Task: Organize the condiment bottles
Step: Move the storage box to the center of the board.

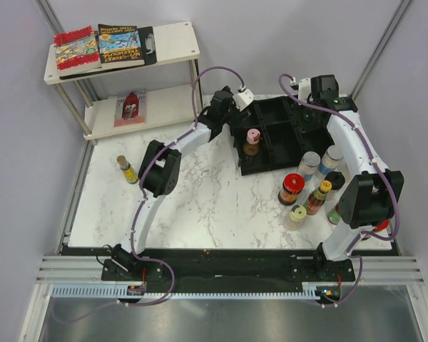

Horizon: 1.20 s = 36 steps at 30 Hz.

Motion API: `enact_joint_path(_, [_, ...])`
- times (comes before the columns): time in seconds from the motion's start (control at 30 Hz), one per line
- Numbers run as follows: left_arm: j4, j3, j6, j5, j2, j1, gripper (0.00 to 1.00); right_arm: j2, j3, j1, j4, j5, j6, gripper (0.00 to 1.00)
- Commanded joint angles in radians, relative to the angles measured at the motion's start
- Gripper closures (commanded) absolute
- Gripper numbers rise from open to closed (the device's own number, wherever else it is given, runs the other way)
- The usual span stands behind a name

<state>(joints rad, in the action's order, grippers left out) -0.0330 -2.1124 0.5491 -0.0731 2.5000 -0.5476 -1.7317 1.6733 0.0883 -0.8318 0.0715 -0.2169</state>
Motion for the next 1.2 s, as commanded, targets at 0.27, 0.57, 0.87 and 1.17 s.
enact_joint_path(0.27, [-0.011,0.419,0.000,0.050,-0.242,-0.003,0.04,-0.117,0.052,0.005,0.026,-0.049,0.030,1.00])
enact_joint_path(0.57, [-0.007,0.531,-0.035,0.067,-0.349,-0.003,0.04,-0.200,0.114,0.030,0.023,-0.062,0.036,1.00])
enact_joint_path(0.87, [0.027,0.601,-0.074,0.133,-0.428,-0.003,0.05,-0.195,0.131,0.064,0.025,-0.065,0.033,1.00])
enact_joint_path(1.17, [0.079,0.672,-0.104,0.174,-0.500,-0.003,0.06,-0.181,0.100,0.091,0.031,-0.065,0.031,1.00])
